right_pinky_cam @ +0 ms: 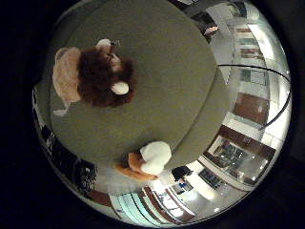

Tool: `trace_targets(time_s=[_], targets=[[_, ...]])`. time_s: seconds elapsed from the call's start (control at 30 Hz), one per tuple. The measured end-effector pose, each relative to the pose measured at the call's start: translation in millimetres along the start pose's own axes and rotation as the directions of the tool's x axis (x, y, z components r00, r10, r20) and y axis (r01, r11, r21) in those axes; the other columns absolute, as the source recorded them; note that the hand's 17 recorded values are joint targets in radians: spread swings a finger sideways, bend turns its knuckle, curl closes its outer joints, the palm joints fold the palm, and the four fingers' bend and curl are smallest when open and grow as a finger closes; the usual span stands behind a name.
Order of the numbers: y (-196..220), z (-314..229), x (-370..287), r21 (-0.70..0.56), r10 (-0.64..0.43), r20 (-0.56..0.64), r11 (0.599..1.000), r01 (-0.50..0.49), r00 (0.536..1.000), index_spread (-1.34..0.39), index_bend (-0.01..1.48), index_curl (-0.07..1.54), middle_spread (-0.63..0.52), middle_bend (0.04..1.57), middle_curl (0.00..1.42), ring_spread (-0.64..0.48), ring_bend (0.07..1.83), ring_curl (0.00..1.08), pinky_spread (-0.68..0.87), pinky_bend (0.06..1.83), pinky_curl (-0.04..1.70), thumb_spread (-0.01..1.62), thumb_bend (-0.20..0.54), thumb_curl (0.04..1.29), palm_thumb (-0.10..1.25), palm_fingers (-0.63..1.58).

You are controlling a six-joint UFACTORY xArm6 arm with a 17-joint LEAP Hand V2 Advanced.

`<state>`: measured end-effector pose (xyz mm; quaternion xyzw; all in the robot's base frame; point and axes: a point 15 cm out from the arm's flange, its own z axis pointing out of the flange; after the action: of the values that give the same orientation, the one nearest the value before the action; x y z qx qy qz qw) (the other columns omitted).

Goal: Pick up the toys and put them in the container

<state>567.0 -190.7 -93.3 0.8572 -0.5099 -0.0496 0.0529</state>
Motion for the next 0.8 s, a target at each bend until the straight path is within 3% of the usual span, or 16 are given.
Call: trace_targets(time_s=[0.27,0.8], targets=[[3,22,-5,-0.009,0.006,0.012,1.0,-0.006,1.0,-0.36,0.17,0.3,-0.04,0.19,0.33,0.11,0.29,0.26,0.34,0.55,0.09,1.03,-0.025,0.3,0.59,0.15],[40,9,57,0.064,0.116,-0.032,0.991,-0.114,0.993,-0.36,0.17,0.29,-0.05,0.2,0.33,0.1,0.3,0.26,0.35,0.56,0.08,1.01,-0.026,0.3,0.58,0.17]])
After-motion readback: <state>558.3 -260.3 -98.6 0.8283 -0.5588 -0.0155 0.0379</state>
